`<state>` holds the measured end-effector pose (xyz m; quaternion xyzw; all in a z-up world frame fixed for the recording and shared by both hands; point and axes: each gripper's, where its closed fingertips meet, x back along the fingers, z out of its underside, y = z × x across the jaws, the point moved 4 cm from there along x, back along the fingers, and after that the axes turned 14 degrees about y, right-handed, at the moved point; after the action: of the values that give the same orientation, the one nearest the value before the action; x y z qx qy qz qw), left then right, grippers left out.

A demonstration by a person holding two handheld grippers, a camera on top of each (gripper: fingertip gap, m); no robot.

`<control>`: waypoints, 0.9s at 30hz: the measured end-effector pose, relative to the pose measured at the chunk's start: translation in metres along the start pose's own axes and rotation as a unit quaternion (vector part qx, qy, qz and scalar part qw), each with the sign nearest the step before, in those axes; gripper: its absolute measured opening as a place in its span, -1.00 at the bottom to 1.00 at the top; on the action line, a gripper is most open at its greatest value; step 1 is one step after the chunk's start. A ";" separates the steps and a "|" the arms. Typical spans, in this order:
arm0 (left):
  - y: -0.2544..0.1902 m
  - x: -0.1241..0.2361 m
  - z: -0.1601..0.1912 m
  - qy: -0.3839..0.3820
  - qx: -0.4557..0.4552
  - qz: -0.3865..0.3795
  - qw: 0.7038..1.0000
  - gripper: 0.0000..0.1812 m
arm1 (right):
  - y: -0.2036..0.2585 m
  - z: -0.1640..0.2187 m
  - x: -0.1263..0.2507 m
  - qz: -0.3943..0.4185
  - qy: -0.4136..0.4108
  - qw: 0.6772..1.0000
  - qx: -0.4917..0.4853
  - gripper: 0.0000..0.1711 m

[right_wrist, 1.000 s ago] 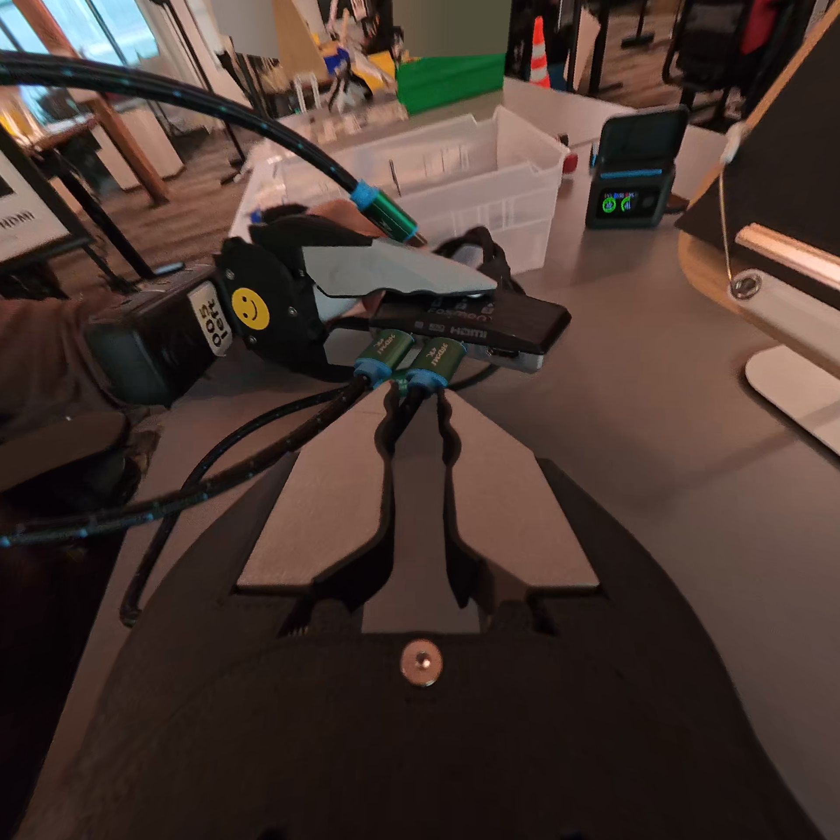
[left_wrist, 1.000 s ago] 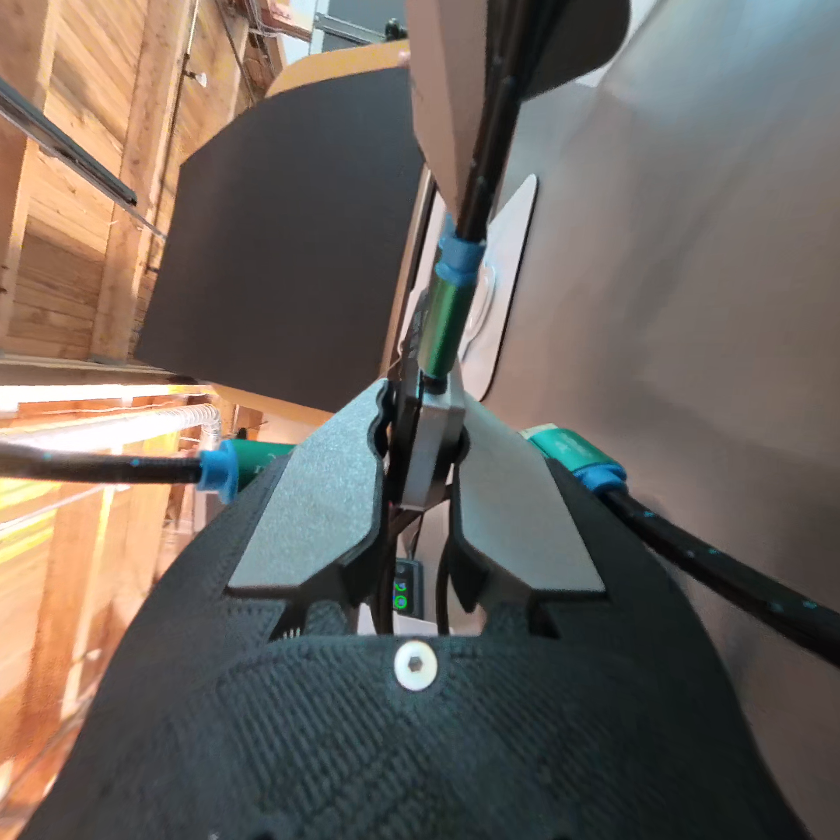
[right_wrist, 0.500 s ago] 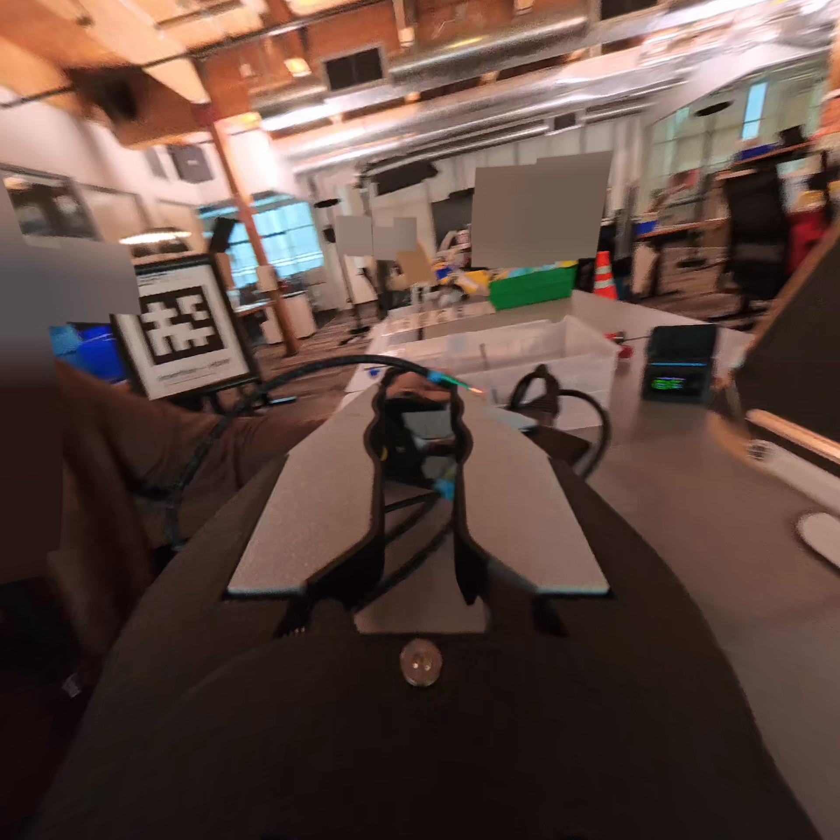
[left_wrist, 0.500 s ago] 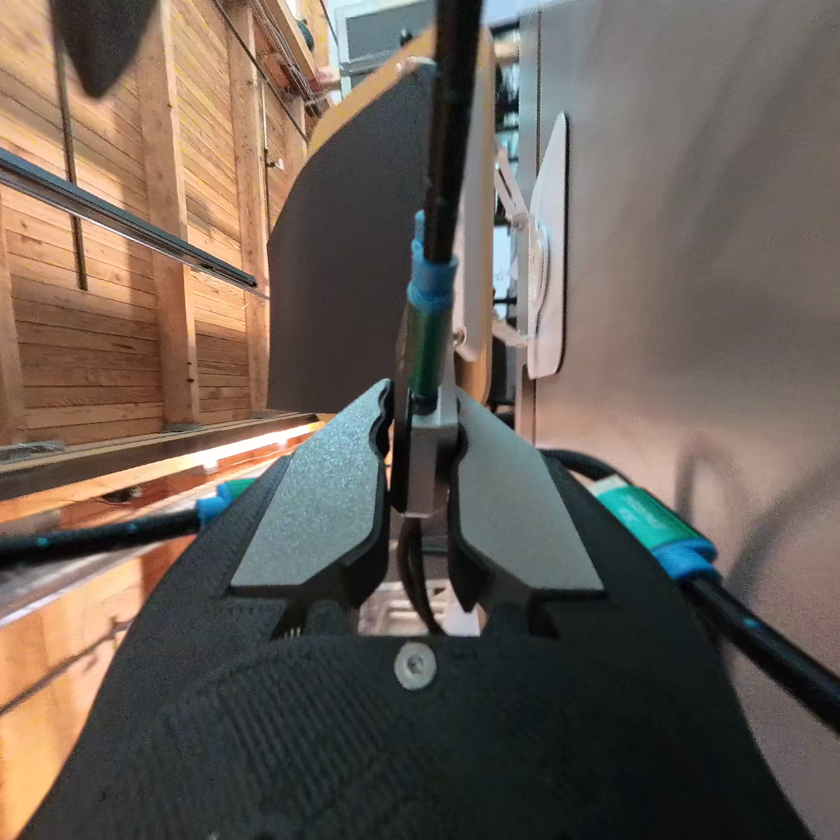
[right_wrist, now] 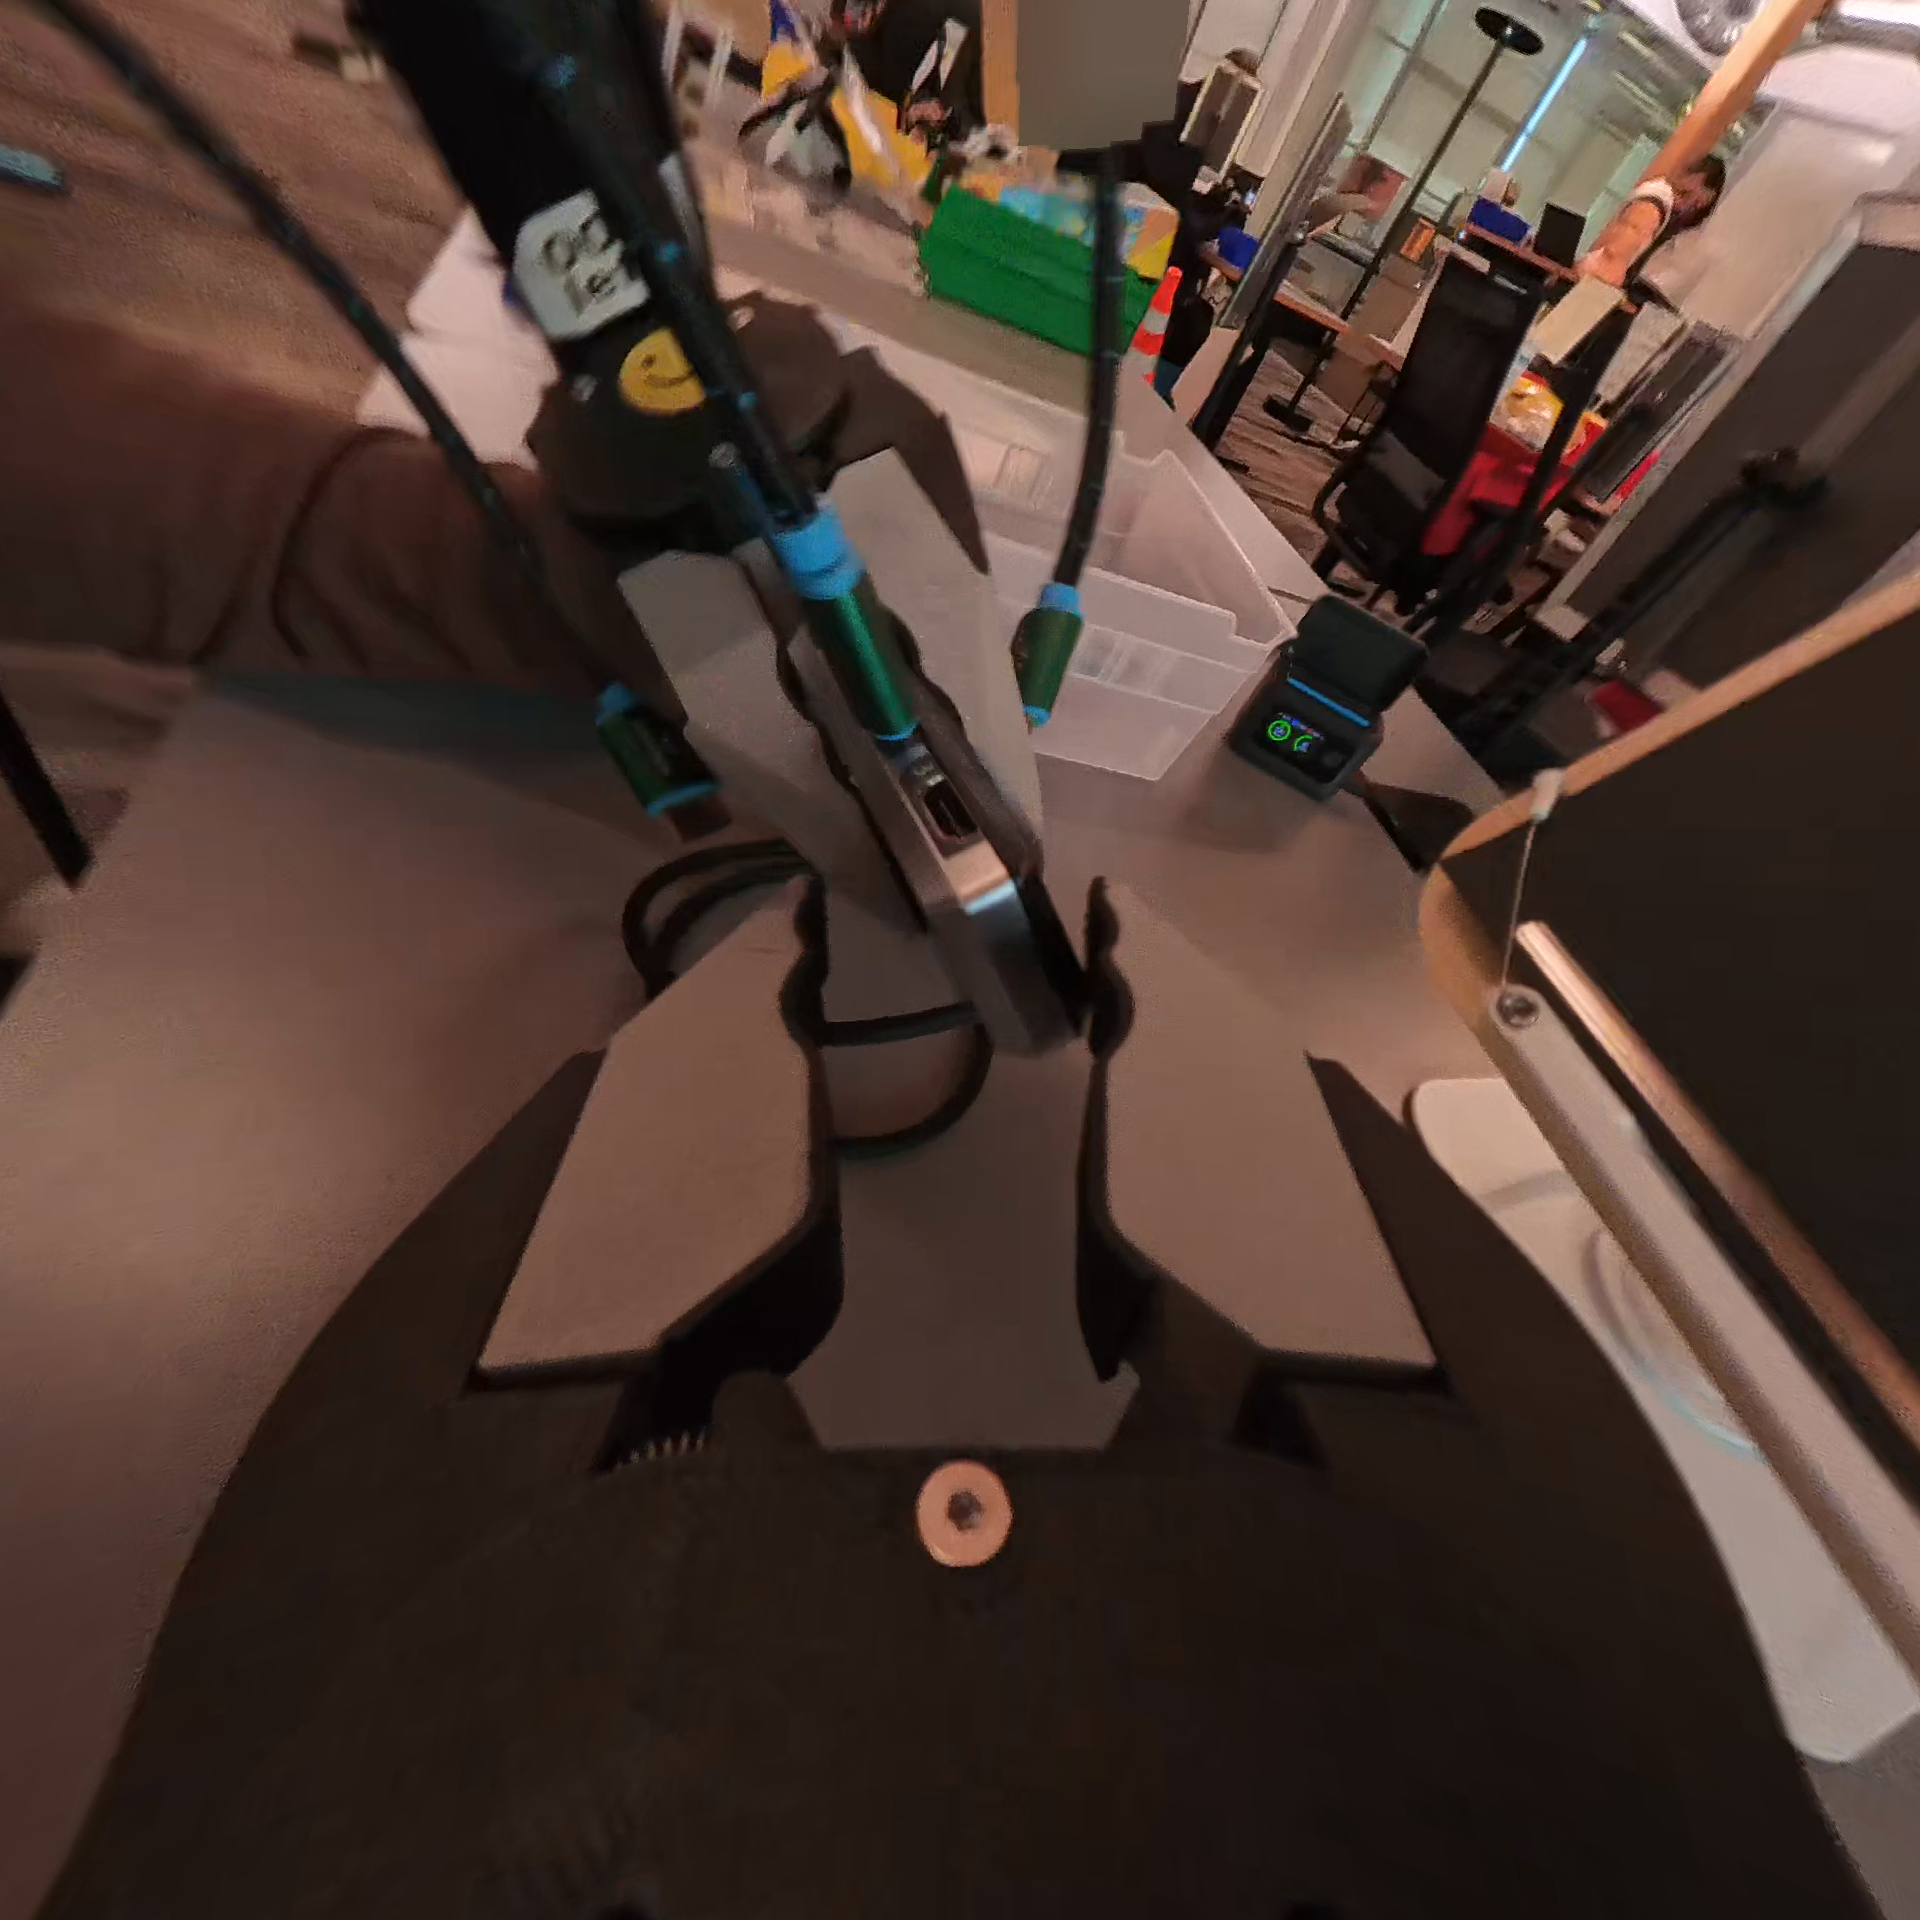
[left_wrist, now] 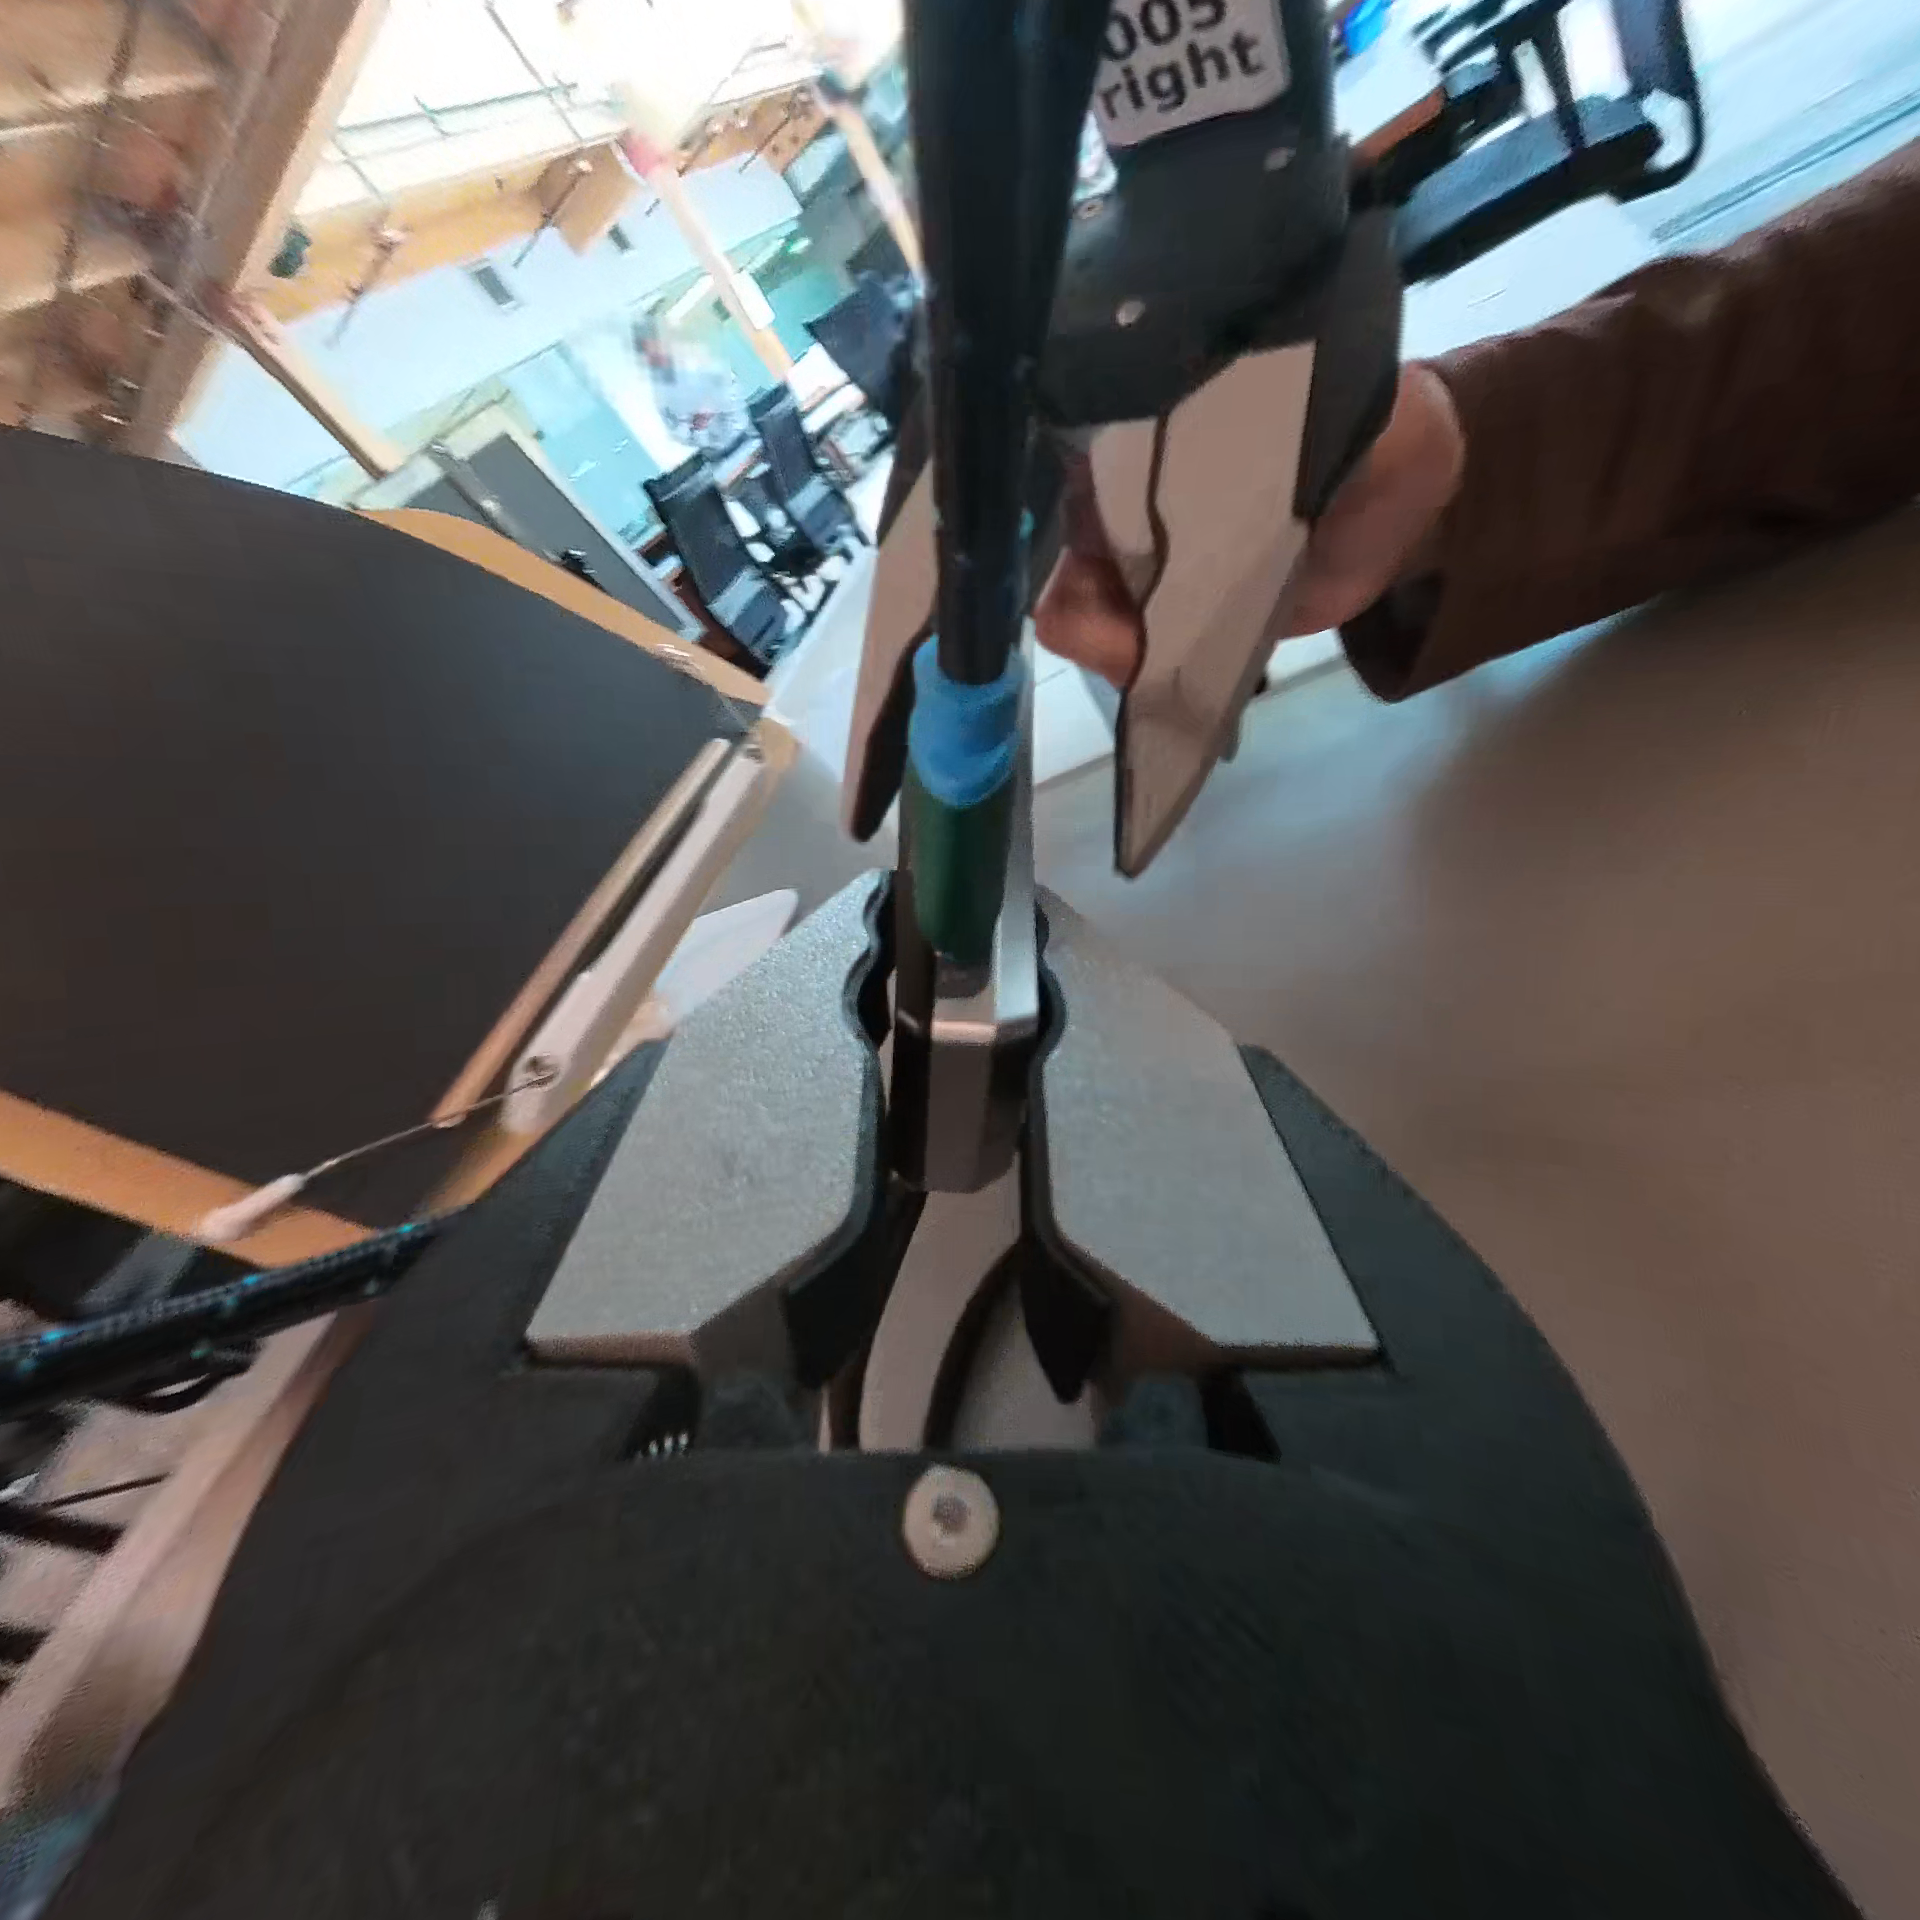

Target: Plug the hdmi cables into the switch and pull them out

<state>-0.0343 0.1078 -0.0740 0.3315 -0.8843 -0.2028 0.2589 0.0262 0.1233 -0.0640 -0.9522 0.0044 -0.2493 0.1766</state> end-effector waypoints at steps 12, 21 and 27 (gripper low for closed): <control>0.011 0.010 0.010 -0.011 0.068 0.026 0.997 -0.72 | 0.006 -0.011 0.036 0.056 0.024 0.998 0.003 -0.79; 0.031 -0.008 0.043 0.082 0.126 -0.057 0.987 -1.00 | -0.022 -0.041 0.165 0.244 0.025 0.968 -0.057 -0.80; 0.008 -0.032 0.071 0.197 0.016 -0.062 0.978 -1.00 | -0.077 -0.075 0.229 0.354 0.097 0.930 -0.009 -0.81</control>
<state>-0.0595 0.1484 -0.1356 0.4235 -0.7966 -0.1352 0.4097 0.1849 0.1481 0.1314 -0.8616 0.3603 -0.2619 0.2433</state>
